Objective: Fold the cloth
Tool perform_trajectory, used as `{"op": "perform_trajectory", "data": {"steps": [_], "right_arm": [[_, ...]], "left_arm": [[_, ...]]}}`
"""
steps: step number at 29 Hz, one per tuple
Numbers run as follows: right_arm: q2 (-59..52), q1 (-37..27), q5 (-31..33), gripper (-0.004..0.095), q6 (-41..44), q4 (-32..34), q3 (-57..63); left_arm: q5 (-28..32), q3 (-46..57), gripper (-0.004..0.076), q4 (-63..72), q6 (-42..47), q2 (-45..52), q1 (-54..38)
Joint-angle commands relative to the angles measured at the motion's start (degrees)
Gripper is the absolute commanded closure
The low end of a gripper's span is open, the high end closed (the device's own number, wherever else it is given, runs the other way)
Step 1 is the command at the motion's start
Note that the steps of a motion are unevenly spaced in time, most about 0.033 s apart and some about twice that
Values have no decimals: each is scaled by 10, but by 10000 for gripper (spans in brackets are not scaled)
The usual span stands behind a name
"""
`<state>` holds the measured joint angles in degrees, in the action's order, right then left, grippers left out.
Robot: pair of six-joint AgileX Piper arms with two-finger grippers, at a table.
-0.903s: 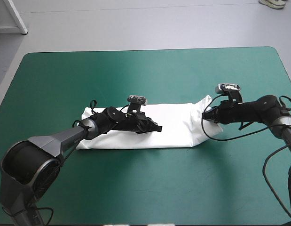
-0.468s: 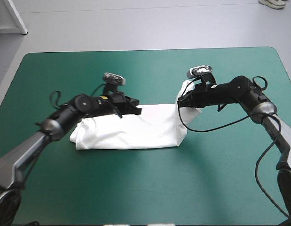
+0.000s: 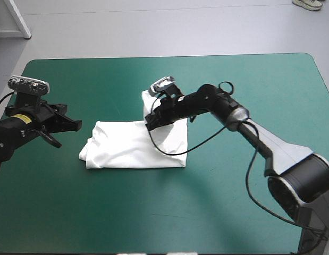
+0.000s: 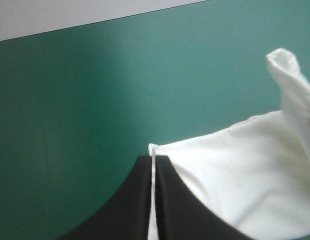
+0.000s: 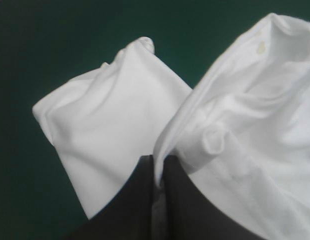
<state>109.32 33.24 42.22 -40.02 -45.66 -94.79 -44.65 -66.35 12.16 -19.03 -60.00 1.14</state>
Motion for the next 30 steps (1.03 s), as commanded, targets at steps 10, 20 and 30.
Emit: {"op": "perform_trajectory", "data": {"steps": [10,20,30], "right_arm": [[138,103,23,916,60,-2,-257],[165,108,60,731,56,-10,-289],[165,108,209,518,-21,-161,-331]], "left_arm": [[20,-17,705,10,19,10,-3],[20,-16,705,11,19,-1,-3],[28,-16,705,11,19,-14,-3]]}}
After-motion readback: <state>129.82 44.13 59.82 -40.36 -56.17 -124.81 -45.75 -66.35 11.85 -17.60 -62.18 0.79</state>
